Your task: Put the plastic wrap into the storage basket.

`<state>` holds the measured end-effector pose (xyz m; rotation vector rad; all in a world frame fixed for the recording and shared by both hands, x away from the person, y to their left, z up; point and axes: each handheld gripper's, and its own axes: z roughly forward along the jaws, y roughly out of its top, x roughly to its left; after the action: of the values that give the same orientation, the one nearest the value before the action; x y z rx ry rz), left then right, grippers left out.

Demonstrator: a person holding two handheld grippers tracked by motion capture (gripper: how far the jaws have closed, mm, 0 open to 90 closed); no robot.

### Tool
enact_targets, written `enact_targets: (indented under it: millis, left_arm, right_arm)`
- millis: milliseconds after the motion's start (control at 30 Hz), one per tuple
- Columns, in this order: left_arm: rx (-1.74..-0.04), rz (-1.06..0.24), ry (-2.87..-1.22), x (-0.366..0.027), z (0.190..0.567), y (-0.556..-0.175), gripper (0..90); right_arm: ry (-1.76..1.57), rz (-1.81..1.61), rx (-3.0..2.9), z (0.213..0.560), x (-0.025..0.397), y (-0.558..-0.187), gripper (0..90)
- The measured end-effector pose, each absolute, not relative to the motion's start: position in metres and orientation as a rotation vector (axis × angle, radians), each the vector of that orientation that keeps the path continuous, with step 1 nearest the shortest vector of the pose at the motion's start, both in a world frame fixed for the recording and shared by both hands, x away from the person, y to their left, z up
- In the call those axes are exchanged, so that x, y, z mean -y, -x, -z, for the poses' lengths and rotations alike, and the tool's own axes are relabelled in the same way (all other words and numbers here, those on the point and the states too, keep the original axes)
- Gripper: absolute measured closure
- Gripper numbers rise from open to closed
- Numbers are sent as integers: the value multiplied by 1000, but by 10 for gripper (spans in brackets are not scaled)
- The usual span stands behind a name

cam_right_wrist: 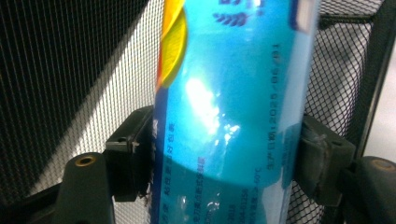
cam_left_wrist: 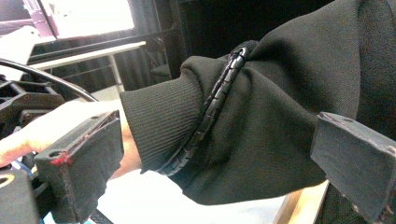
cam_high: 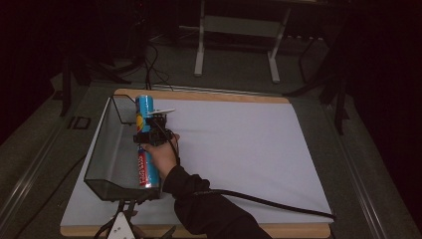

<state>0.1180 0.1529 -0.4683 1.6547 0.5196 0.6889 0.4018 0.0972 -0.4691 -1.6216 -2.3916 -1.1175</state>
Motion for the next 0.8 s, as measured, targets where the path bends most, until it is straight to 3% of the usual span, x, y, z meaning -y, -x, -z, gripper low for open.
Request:
enact_targets:
  millis: [200, 467, 800]
  left_arm:
    - [-521, -689, -1660, -153, 468, -118, 35]
    - [-519, -688, -1661, -152, 468, -118, 35]
    - [-521, -688, -1664, -152, 469, -119, 35]
  right_arm:
    - [1534, 1122, 2492, 467, -97, -402, 263]
    - [1332, 1236, 2697, 447, -90, -398, 136]
    - [1174, 1209, 2792, 425, -62, -399, 121]
